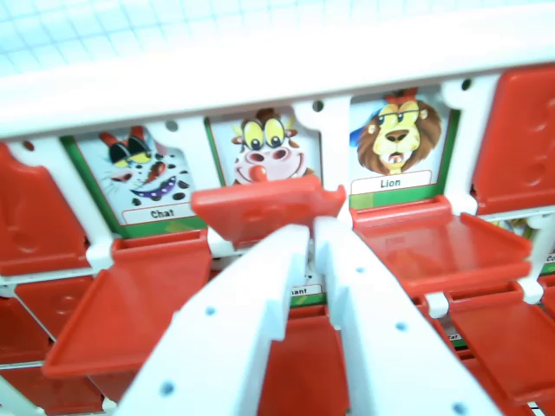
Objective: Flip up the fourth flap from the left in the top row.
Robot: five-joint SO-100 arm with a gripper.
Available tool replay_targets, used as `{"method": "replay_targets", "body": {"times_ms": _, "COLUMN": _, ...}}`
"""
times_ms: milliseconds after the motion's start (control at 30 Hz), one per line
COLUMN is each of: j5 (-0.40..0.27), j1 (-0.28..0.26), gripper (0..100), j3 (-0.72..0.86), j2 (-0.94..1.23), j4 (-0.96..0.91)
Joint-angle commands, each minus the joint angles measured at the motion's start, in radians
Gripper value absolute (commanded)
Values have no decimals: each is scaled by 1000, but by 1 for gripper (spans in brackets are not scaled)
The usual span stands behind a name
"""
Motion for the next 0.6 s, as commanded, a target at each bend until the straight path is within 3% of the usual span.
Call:
{"method": "replay_targets", "body": {"times_ms": 0, "j5": 3, "j1": -14, "gripper": 0, "j3": -129, "j2": 63, "j4": 2}}
{"method": "replay_targets", "body": {"times_ms": 567, "j5": -2, "j1": -20, "gripper": 0, "j3": -238, "j2": -34, "j4": 5}}
